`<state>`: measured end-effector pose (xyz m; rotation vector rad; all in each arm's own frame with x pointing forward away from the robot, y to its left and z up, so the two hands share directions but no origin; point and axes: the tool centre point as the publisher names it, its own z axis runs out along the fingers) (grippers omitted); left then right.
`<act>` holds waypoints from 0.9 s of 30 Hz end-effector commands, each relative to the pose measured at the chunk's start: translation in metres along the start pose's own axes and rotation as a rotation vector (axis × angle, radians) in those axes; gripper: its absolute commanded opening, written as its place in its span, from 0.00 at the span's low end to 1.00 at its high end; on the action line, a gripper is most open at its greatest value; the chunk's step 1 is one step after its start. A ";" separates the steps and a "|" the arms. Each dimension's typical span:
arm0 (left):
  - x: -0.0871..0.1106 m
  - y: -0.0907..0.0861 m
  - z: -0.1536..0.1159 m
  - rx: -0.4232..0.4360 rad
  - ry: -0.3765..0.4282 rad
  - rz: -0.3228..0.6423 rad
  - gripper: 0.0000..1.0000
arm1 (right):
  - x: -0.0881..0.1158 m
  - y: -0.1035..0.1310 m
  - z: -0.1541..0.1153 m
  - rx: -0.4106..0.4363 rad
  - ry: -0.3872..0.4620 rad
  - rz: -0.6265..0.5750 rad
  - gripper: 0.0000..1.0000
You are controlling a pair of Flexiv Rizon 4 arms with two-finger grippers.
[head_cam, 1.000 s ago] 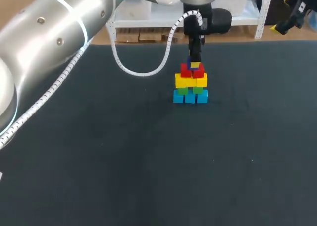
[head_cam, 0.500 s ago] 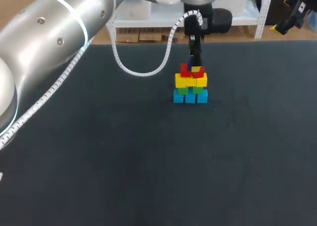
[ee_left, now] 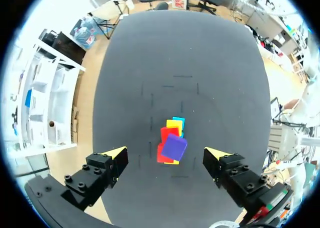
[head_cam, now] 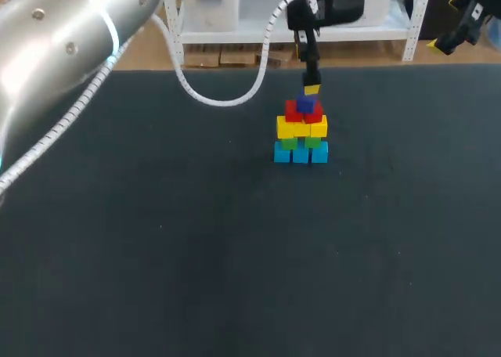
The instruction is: Place the blue cubes, place green cubes on the blue cubes, place the yellow cubes on the green cubes, then place the red cubes on the yellow cubes, and place purple cube on the red cubes.
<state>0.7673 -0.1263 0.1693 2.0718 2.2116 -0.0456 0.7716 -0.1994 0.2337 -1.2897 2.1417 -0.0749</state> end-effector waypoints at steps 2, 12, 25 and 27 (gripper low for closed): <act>0.031 -0.016 -0.014 -0.125 -0.073 -0.025 1.00 | 0.001 0.001 -0.001 0.003 -0.001 0.001 1.00; 0.068 -0.008 -0.026 -0.204 -0.206 -0.151 1.00 | 0.001 0.001 -0.001 0.003 -0.001 0.001 1.00; 0.133 -0.004 -0.049 -0.340 -0.303 -0.248 1.00 | 0.001 0.001 -0.001 0.003 -0.001 0.001 1.00; 0.142 -0.003 -0.052 -0.361 -0.305 -0.259 1.00 | 0.001 0.001 -0.001 0.003 -0.001 0.001 1.00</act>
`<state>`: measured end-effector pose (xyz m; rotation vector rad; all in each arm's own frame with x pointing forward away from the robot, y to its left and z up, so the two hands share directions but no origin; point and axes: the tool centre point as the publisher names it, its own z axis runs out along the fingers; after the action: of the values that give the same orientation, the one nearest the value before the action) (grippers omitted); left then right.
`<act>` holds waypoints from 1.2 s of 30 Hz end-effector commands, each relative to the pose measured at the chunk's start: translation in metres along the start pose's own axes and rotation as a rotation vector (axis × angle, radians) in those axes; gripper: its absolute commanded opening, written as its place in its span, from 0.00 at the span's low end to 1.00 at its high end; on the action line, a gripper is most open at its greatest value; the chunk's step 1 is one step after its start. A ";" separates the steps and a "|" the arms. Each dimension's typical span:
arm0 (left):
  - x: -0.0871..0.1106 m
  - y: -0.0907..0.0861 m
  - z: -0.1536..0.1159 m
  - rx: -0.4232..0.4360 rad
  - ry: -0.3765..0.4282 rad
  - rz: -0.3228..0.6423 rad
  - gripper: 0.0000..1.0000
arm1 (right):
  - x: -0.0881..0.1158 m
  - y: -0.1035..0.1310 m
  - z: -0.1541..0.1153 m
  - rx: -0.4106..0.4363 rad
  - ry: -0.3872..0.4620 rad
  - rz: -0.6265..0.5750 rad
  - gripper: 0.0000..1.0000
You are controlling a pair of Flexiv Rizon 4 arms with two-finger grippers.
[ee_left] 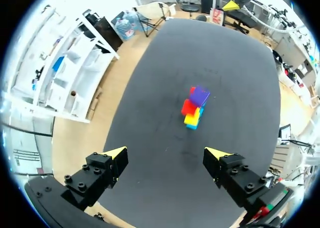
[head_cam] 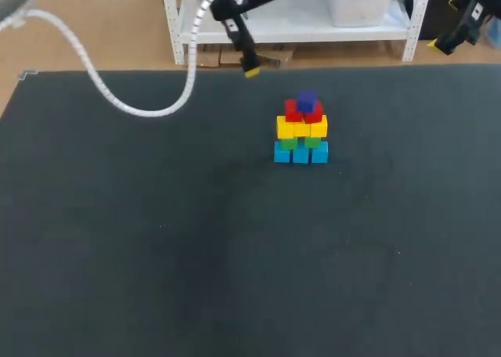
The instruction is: Place the blue cubes, place green cubes on the blue cubes, place the yellow cubes on the green cubes, then place the red cubes on the yellow cubes, and place purple cube on the red cubes.
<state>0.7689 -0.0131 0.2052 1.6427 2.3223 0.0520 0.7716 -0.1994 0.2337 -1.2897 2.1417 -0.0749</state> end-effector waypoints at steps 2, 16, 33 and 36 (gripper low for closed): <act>0.045 0.001 -0.012 -0.152 -0.244 -0.023 1.00 | 0.001 0.001 -0.001 0.003 -0.001 0.001 1.00; 0.094 0.031 -0.012 -0.190 -0.295 -0.095 1.00 | 0.001 0.001 -0.001 0.003 -0.001 0.001 1.00; 0.129 0.059 -0.003 -0.222 -0.314 -0.185 1.00 | 0.001 0.001 -0.001 0.003 -0.001 0.001 1.00; 0.129 0.060 0.001 -0.248 -0.308 -0.212 1.00 | 0.001 0.001 -0.001 0.003 -0.001 0.001 1.00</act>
<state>0.7861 0.1265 0.1928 1.2176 2.1695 0.0391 0.7716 -0.1994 0.2337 -1.2897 2.1417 -0.0749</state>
